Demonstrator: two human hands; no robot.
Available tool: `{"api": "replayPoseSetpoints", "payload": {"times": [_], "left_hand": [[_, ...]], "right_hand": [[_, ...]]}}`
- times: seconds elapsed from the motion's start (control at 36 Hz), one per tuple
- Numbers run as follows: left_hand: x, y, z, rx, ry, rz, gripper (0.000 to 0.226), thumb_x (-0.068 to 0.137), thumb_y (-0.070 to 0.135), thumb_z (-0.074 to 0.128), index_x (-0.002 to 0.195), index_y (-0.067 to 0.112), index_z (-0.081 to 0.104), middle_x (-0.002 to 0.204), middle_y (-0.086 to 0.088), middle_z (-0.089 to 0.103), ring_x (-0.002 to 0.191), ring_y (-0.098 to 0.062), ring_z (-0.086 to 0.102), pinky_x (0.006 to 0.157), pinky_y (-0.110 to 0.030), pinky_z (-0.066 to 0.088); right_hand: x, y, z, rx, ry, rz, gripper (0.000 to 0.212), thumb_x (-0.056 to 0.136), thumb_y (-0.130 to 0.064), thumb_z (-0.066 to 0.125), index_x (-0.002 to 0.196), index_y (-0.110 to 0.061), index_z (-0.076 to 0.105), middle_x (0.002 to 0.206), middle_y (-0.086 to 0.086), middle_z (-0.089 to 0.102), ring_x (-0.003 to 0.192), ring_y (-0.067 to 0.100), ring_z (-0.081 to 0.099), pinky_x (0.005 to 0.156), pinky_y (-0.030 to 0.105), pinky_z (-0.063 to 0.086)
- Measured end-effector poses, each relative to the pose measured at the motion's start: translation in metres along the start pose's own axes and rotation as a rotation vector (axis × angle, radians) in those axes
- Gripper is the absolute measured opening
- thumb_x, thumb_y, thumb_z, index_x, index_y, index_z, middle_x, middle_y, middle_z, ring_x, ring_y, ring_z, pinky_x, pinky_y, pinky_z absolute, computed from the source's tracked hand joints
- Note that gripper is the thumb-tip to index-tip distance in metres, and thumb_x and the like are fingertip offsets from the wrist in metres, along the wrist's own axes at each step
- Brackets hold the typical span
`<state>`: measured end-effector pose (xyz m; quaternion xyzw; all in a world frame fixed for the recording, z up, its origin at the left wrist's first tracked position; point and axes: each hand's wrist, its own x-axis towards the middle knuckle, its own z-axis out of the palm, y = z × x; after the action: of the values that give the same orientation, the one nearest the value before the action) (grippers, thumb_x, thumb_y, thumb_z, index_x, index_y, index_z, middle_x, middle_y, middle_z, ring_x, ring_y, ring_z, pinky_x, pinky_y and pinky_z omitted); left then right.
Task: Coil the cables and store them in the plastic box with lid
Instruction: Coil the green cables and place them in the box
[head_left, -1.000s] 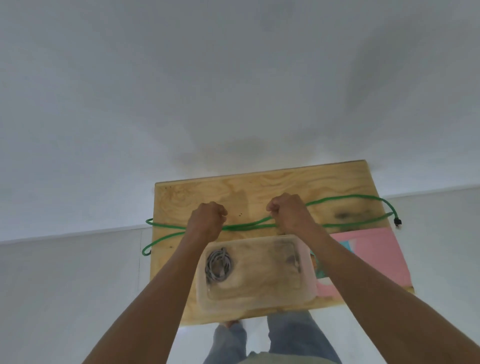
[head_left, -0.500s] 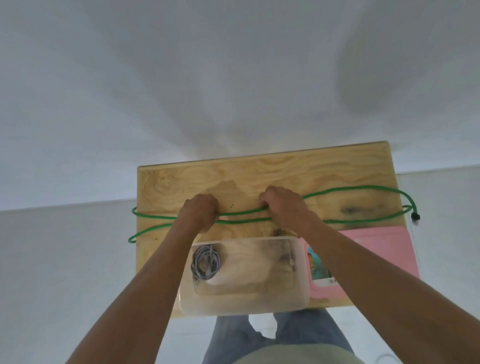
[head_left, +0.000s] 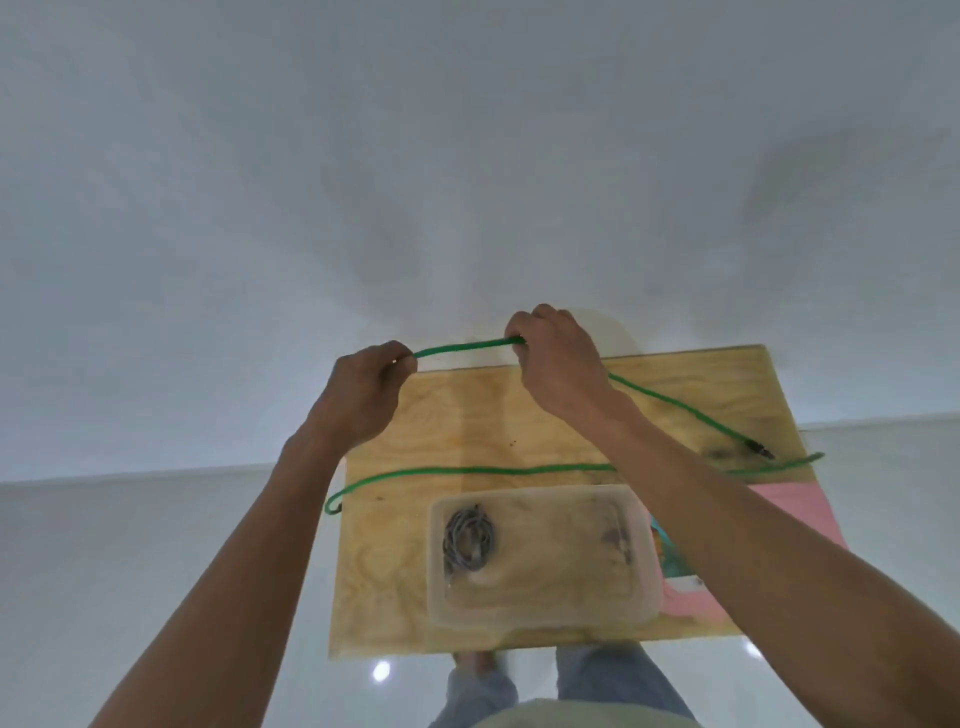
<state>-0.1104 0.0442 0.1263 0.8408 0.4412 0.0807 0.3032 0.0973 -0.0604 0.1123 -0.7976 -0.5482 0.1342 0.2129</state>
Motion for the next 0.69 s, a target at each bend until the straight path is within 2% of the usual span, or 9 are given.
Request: {"api": "replayPoseSetpoints", "payload": {"times": [0.06,0.11,0.19,0.28,0.36,0.47,0.56,0.61,0.69], "left_hand": [[-0.009,0.004,-0.021,-0.022,0.093,0.063,0.018,0.102,0.021,0.053,0.094,0.012,0.067,0.067,0.006,0.056,0.064,-0.018,0.051,0.060,-0.008,0.035],[-0.016,0.011,-0.039,-0.033,0.162,0.123,0.019,0.102,0.022,0.054,0.096,0.011,0.069,0.065,0.007,0.056,0.062,-0.007,0.051,0.059,-0.006,0.036],[-0.027,0.026,-0.055,-0.036,0.199,0.235,0.022,0.102,0.023,0.055,0.100,0.008,0.071,0.072,0.001,0.062,0.064,-0.003,0.053,0.061,-0.005,0.036],[-0.036,0.046,-0.066,-0.081,0.228,0.351,0.022,0.102,0.023,0.055,0.100,0.010,0.073,0.073,0.002,0.064,0.063,-0.006,0.053,0.060,-0.007,0.035],[-0.043,0.062,-0.076,-0.131,0.253,0.411,0.023,0.102,0.027,0.056,0.097,0.012,0.073,0.066,0.003,0.061,0.059,-0.003,0.050,0.057,-0.013,0.034],[-0.050,0.063,-0.083,-0.221,0.261,0.350,0.032,0.099,0.037,0.058,0.084,0.012,0.070,0.051,0.008,0.048,0.046,-0.006,0.042,0.047,-0.013,0.031],[-0.059,0.051,-0.085,-0.313,0.260,0.265,0.038,0.099,0.042,0.056,0.079,0.013,0.068,0.043,0.010,0.039,0.041,-0.007,0.034,0.045,-0.016,0.028],[-0.065,0.044,-0.086,-0.336,0.260,0.246,0.037,0.100,0.043,0.054,0.079,0.015,0.067,0.048,0.009,0.039,0.044,-0.007,0.032,0.048,-0.023,0.029],[-0.072,0.034,-0.085,-0.344,0.281,0.219,0.035,0.099,0.045,0.053,0.078,0.020,0.066,0.057,-0.006,0.045,0.052,-0.014,0.039,0.055,-0.029,0.034]], "right_hand": [[0.000,-0.022,-0.011,0.035,0.049,-0.011,0.025,0.095,-0.001,0.050,0.114,-0.012,0.063,0.108,0.007,0.057,0.096,0.028,0.055,0.074,0.033,0.041],[-0.004,-0.043,-0.021,0.099,0.086,-0.042,0.032,0.096,-0.004,0.053,0.126,-0.013,0.060,0.119,0.008,0.053,0.097,0.027,0.058,0.082,0.035,0.047],[-0.019,-0.076,-0.030,0.229,0.138,-0.158,0.048,0.093,-0.001,0.059,0.137,-0.020,0.054,0.127,0.004,0.047,0.091,0.022,0.062,0.086,0.032,0.053],[-0.034,-0.102,-0.035,0.285,0.223,-0.242,0.044,0.093,-0.001,0.061,0.132,-0.019,0.059,0.122,0.002,0.050,0.080,0.018,0.064,0.074,0.023,0.054],[-0.041,-0.114,-0.049,0.292,0.348,-0.253,0.027,0.093,-0.007,0.064,0.119,-0.012,0.068,0.112,0.007,0.060,0.081,0.020,0.065,0.078,0.029,0.055],[-0.043,-0.110,-0.081,0.335,0.429,-0.221,0.015,0.093,-0.011,0.064,0.105,-0.011,0.073,0.096,0.008,0.066,0.079,0.021,0.066,0.076,0.035,0.056],[-0.042,-0.097,-0.108,0.390,0.463,-0.176,0.014,0.093,-0.008,0.064,0.102,-0.011,0.074,0.092,0.010,0.066,0.074,0.022,0.069,0.071,0.025,0.056],[-0.040,-0.088,-0.125,0.413,0.488,-0.164,0.015,0.093,-0.007,0.064,0.103,-0.010,0.074,0.093,0.012,0.066,0.071,0.021,0.070,0.066,0.014,0.053],[-0.036,-0.071,-0.146,0.445,0.510,-0.134,0.014,0.094,-0.009,0.064,0.104,-0.011,0.073,0.096,0.012,0.067,0.066,0.016,0.070,0.062,0.006,0.048]]}}
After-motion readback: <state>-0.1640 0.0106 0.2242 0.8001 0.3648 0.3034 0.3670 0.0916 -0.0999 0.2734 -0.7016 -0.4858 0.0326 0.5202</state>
